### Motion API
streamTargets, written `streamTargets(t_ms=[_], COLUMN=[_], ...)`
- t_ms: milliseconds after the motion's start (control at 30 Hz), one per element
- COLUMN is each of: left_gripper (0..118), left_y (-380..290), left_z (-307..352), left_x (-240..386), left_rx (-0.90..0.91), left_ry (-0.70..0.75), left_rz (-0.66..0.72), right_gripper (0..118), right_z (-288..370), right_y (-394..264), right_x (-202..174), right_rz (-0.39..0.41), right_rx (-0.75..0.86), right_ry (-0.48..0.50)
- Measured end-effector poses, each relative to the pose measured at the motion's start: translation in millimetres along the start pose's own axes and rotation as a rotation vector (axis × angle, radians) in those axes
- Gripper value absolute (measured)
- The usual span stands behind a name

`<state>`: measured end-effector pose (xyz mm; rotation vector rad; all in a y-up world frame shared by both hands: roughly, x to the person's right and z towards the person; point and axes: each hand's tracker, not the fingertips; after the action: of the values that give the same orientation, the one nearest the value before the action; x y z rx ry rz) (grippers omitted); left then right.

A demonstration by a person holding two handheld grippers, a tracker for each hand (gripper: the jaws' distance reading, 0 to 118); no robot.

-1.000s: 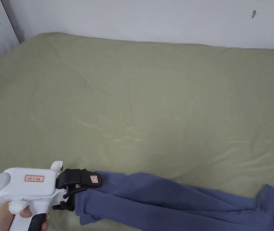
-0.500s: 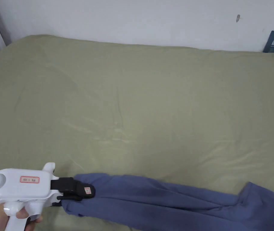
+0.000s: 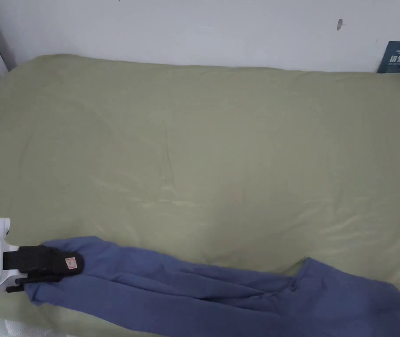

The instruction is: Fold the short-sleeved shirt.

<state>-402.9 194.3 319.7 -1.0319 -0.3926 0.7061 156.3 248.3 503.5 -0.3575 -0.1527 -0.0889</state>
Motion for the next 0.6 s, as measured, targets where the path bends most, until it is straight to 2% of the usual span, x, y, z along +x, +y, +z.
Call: streamTargets(t_ms=[67, 267, 467, 500, 533, 567, 600], left_gripper=[9, 9, 9, 15, 41, 41, 56], left_y=[0.0, -19.0, -64.9, -74.0, -82.9, -94.6, -101.2], left_z=[-5.6, -61.0, -161.6, -179.3, -198.5, -214.6, -226.8], left_x=[32.9, 138.1, 173.9, 176.1, 177.9, 179.9, 179.3], left_rx=[-0.006, -0.109, -0.277, -0.294, -0.322, -0.295, -0.252], left_ry=[0.003, 0.086, 0.163, 0.186, 0.211, 0.230, 0.260], left_rz=[-0.067, -0.391, -0.479, -0.489, -0.514, -0.538, -0.562], right_gripper=[0, 0, 0, 0, 0, 0, 0], right_z=[3.4, 10.2, 14.5, 14.3, 14.2, 14.7, 15.0], right_y=[-2.3, -5.6, -12.0, -11.4, -11.1, -12.2, -12.8], right_x=[4.0, 8.0, 20.0, 20.1, 20.0, 22.0, 23.6], right_rz=[0.002, -0.012, -0.037, -0.040, -0.045, -0.049, -0.051], right_rx=[0.000, -0.001, -0.006, -0.007, -0.005, -0.003, -0.004], right_ry=[0.000, -0.005, -0.012, -0.013, -0.015, -0.014, -0.014])
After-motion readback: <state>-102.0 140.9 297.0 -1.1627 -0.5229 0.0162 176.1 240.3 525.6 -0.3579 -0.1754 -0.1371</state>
